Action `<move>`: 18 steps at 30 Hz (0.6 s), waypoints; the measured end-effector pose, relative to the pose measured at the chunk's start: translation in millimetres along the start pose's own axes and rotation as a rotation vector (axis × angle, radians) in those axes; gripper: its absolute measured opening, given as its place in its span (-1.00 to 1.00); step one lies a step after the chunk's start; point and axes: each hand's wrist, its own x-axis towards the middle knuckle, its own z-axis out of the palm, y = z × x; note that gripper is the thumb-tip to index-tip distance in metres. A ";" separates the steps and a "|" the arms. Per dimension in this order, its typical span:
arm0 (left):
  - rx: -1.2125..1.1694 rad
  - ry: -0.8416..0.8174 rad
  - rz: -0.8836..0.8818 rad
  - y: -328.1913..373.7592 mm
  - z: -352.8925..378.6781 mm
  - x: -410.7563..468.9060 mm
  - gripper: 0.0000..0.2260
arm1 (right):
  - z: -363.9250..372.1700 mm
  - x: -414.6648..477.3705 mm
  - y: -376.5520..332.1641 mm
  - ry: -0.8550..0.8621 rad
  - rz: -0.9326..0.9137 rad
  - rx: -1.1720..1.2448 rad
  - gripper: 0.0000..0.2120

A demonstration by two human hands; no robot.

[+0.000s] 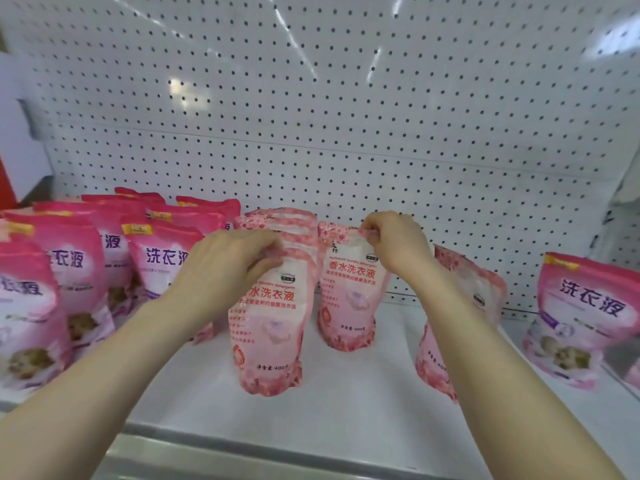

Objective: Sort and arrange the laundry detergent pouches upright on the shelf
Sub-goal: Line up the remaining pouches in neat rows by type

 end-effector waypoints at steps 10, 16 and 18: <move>0.000 0.007 0.018 -0.1 -0.2 -0.8 -0.83 | -72.0 -29.5 33.3 -0.018 0.212 -0.446 -0.71; -0.022 0.012 0.015 -0.8 -0.8 -1.8 -0.83 | -77.2 -56.8 51.7 -0.090 0.242 -0.342 -0.84; -0.030 0.011 0.024 -1.2 -0.7 -1.3 -0.84 | -83.9 -65.7 45.7 -0.064 0.161 -0.239 -0.85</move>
